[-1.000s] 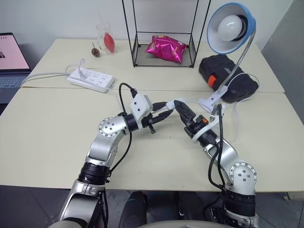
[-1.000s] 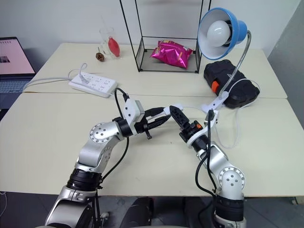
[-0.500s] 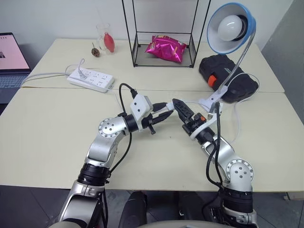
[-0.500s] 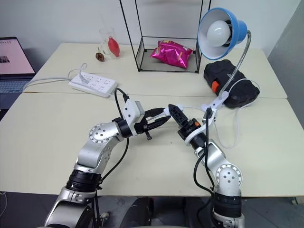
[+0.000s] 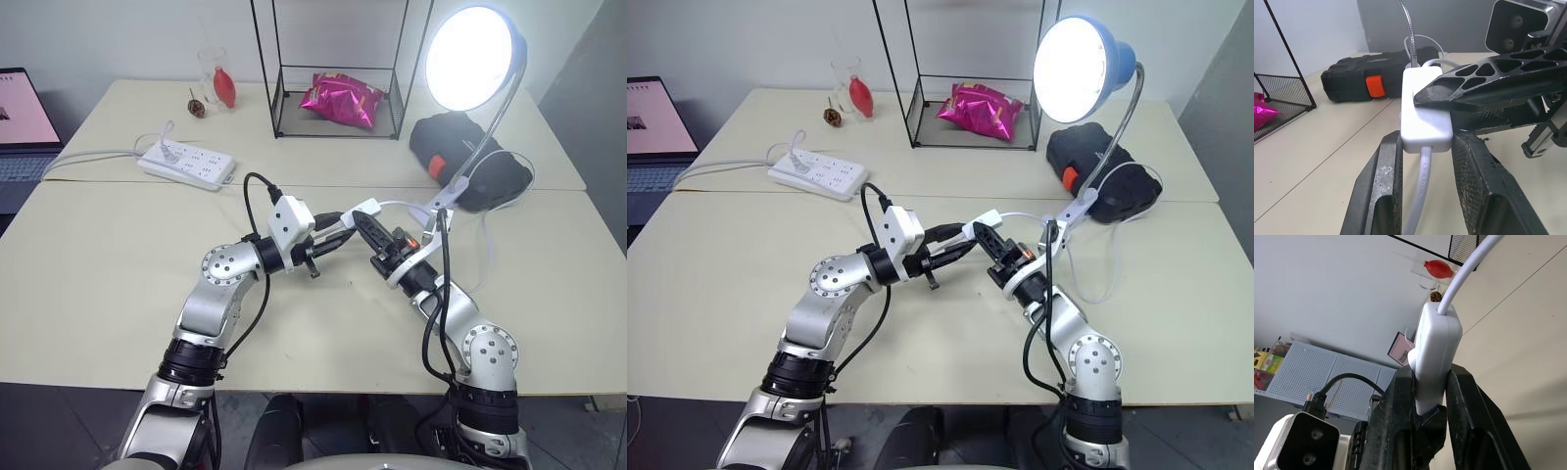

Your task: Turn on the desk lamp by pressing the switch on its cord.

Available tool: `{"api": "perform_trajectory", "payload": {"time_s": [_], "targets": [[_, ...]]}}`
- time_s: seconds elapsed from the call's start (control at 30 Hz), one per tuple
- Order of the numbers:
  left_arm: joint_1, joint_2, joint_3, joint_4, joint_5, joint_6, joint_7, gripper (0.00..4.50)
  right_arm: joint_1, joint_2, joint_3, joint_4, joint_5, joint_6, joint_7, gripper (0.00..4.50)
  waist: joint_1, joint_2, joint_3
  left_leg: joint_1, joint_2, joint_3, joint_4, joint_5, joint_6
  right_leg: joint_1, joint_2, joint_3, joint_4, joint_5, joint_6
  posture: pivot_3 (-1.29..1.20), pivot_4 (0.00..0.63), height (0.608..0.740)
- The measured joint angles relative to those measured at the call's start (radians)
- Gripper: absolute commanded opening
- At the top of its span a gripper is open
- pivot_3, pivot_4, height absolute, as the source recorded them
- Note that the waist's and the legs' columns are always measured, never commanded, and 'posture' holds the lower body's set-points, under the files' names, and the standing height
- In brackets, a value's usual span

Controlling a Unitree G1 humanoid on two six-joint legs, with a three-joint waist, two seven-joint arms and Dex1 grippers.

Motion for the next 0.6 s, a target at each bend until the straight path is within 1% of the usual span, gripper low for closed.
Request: {"api": "perform_trajectory", "payload": {"time_s": [0.27,0.33,0.37,0.6], "targets": [[0.000,0.000,0.000,0.000,0.001,0.000,0.013,1.08,-0.008,0.000,0.000,0.009,0.000,-0.002,0.000,0.48,-0.001,0.000,0.000,0.000,0.000,0.000,0.000,0.000,0.000,0.000,0.000,0.000,0.000,0.000,0.000,0.00,0.150,0.740],[0.000,0.000,0.000,0.000,0.001,0.000,0.015,1.08,-0.008,0.000,0.000,0.011,0.000,-0.004,0.003,1.18,-0.001,0.000,0.000,0.000,0.000,0.000,0.000,0.000,0.000,0.000,0.000,0.000,0.000,0.000,0.000,0.00,0.150,0.740],[0.000,0.000,0.000,0.000,0.002,0.000,0.015,1.08,-0.008,0.000,-0.001,0.012,0.000,-0.005,0.003,1.28,-0.001,0.000,0.000,0.000,0.000,0.000,0.000,0.000,0.000,0.000,0.000,0.000,0.000,0.000,0.000,0.00,0.150,0.740],[-0.001,-0.002,-0.002,0.001,0.010,-0.005,0.025,1.08,-0.007,-0.024,-0.009,0.013,0.000,0.000,0.010,3.12,-0.001,0.000,0.000,0.000,0.000,0.000,0.000,0.000,0.000,0.000,0.000,0.000,0.000,0.000,0.000,0.00,0.150,0.740]]}}
